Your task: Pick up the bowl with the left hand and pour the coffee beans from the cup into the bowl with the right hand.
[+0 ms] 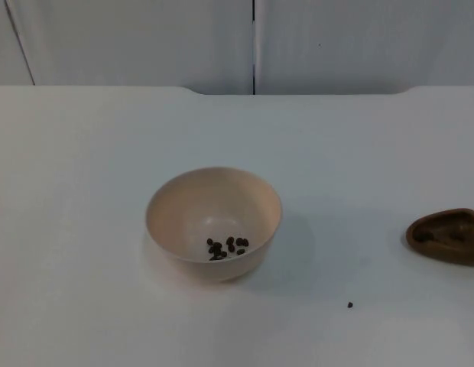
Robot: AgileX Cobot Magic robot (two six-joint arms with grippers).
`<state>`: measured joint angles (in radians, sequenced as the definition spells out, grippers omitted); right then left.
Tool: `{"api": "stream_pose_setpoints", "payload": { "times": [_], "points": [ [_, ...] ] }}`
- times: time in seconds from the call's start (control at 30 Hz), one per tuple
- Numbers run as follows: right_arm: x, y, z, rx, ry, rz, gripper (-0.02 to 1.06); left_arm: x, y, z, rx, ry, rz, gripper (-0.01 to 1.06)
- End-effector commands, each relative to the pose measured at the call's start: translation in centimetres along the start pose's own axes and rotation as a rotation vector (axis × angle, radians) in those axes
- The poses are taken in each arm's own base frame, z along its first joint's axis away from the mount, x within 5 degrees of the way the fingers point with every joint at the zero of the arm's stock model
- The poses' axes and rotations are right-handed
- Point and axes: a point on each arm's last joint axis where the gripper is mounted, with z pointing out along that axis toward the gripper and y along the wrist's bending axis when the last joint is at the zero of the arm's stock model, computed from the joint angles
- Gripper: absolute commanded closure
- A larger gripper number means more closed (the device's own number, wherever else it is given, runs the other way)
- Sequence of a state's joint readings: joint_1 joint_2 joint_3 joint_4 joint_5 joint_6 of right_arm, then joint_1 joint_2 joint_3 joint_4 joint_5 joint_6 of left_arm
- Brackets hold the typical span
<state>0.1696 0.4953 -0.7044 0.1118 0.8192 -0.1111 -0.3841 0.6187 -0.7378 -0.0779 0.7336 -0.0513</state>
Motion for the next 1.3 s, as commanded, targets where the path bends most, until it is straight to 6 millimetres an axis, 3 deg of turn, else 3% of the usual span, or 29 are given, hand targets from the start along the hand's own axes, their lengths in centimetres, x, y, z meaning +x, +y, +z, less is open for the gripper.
{"api": "stream_pose_setpoints", "payload": {
  "times": [0.0, 0.67, 1.0, 1.27],
  "points": [
    [0.9, 0.2, -0.5, -0.014, -0.010, -0.003, 0.31, 0.6, 0.0, -0.6, 0.009, -0.014, -0.004, 0.41],
    [6.8, 1.1, -5.1, -0.049, -0.132, -0.013, 0.31, 5.6, 0.1, -6.2, 0.019, -0.002, 0.080, 0.41],
    [8.3, 1.3, -6.2, -0.053, -0.126, -0.075, 0.31, 9.6, 0.6, -5.1, 0.023, 0.032, 0.091, 0.41],
    [8.8, 1.3, -6.0, -0.052, -0.096, -0.103, 0.31, 10.9, 0.9, -6.5, 0.002, -0.046, 0.113, 0.41]
  ]
}}
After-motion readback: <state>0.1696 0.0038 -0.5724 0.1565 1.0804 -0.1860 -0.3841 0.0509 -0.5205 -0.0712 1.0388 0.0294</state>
